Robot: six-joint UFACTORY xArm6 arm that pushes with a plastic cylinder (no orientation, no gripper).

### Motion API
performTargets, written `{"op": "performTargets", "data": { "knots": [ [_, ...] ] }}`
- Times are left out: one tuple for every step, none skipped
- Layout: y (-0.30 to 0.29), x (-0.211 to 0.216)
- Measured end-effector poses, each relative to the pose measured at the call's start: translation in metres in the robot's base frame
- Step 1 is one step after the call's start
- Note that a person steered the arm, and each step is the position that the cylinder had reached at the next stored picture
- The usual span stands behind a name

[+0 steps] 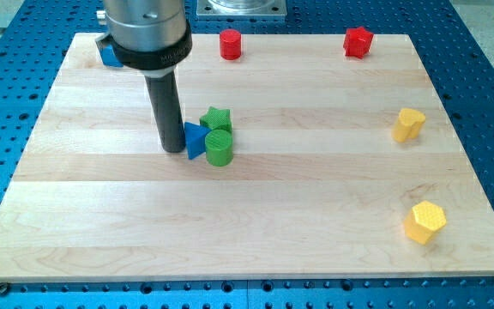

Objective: Adjust the green blocks and triangle at the center side

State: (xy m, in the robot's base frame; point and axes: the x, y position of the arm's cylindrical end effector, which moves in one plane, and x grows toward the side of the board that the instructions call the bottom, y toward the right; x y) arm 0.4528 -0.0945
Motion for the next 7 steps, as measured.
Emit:
{"op": "performTargets", "data": {
  "knots": [
    [0.016,0.038],
    [0.034,0.065],
    [0.033,0.048],
    [0.028,0.044],
    [0.027,0.030],
    [0.027,0.013],
    [0.020,0.045]
  ]
}}
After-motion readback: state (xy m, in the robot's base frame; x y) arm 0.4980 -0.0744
